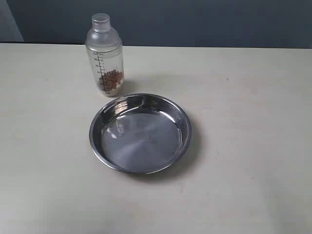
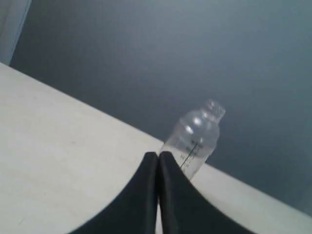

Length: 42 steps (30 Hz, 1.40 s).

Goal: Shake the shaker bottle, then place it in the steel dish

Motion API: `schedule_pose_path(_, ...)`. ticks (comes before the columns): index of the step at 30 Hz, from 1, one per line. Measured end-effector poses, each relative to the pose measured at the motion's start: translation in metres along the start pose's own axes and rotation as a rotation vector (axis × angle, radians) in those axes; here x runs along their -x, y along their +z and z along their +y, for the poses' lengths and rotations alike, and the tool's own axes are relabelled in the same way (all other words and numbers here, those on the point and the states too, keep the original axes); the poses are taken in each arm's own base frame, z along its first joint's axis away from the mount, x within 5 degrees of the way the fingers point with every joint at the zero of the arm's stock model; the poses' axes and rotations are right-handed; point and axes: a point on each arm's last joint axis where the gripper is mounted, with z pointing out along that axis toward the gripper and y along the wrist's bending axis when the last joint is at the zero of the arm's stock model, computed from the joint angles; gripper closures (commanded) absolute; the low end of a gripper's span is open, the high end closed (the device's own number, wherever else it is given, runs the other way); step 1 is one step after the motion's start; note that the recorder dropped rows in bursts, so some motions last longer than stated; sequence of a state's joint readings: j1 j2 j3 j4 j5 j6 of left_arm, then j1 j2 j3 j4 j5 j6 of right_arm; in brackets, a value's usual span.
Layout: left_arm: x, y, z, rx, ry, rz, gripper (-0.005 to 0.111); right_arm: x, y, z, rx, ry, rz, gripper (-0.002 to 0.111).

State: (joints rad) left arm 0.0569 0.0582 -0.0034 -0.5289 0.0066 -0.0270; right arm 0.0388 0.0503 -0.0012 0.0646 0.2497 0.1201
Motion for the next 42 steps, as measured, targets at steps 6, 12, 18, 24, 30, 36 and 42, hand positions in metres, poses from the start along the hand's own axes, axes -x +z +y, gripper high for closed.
schedule_pose_path(6,0.014,-0.001,0.000,-0.003,-0.075,-0.154,0.106,0.000,0.000,0.000,0.000,0.000,0.000,0.109)
schedule_pose_path(12,0.020,-0.002,0.001,-0.010,-0.154,-0.224,0.106,0.000,0.000,0.000,0.000,0.000,0.000,0.109)
schedule_pose_path(18,0.055,-0.001,-0.029,-0.094,0.009,-0.223,0.106,0.000,0.000,0.000,0.000,0.000,0.000,0.109)
schedule_pose_path(24,0.149,0.037,-0.099,-0.204,0.414,-0.410,0.098,0.000,0.000,0.000,0.000,0.000,0.000,0.109)
schedule_pose_path(30,0.152,0.135,-0.115,-0.202,0.611,-0.256,0.056,0.000,0.000,0.000,0.000,0.000,0.000,0.109)
schedule_pose_path(36,0.090,0.212,-0.084,-0.155,0.485,0.037,0.040,0.000,0.000,0.000,0.000,0.000,0.000,0.109)
schedule_pose_path(42,0.056,0.239,-0.075,-0.234,0.525,0.097,0.040,0.000,0.000,0.000,0.000,0.000,0.000,0.109)
